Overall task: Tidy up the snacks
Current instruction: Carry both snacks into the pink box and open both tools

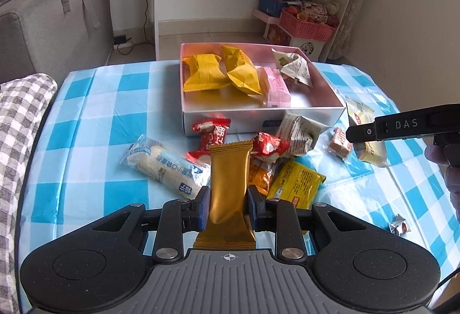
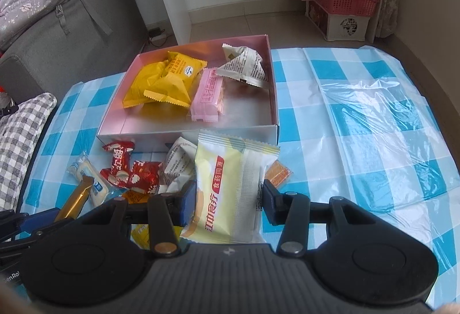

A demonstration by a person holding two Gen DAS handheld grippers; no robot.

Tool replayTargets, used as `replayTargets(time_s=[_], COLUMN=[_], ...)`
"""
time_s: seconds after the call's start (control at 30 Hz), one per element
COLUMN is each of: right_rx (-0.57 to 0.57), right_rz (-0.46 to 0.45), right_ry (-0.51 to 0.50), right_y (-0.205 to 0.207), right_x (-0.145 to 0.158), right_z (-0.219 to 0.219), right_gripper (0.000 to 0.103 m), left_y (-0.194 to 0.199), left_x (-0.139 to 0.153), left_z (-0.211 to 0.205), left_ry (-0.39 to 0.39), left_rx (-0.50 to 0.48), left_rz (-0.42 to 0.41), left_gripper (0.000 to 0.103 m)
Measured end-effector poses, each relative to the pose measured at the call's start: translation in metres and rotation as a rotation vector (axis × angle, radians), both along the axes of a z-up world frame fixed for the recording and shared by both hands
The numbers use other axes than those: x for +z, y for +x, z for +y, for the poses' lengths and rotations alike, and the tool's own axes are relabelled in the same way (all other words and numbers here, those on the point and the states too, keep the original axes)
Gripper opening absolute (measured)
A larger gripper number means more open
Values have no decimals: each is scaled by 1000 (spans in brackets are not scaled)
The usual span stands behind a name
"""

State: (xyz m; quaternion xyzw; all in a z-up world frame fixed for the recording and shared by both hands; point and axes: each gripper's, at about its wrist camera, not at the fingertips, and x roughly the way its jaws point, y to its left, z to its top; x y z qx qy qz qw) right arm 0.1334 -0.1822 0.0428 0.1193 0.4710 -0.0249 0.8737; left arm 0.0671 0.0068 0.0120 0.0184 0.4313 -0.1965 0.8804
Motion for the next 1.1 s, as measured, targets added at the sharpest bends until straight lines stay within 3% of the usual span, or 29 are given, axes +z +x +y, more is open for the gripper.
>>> replayTargets(time_s=[0.4, 0.63, 1.1], right_rx=[-46, -43, -62], right_rz=[-51, -33, -54], right_ry=[78, 40, 80], right_y=[51, 78, 102], right_x=[1, -14, -27], right_z=[-21, -26, -41], right_gripper=[44, 44, 43], left_y=[68, 108, 154], left_x=[16, 7, -23], left_z=[-19, -41, -54], left_ry=[-27, -17, -35], left_rx=[66, 68, 87], left_rz=[-33, -21, -9], left_gripper=[25, 25, 25])
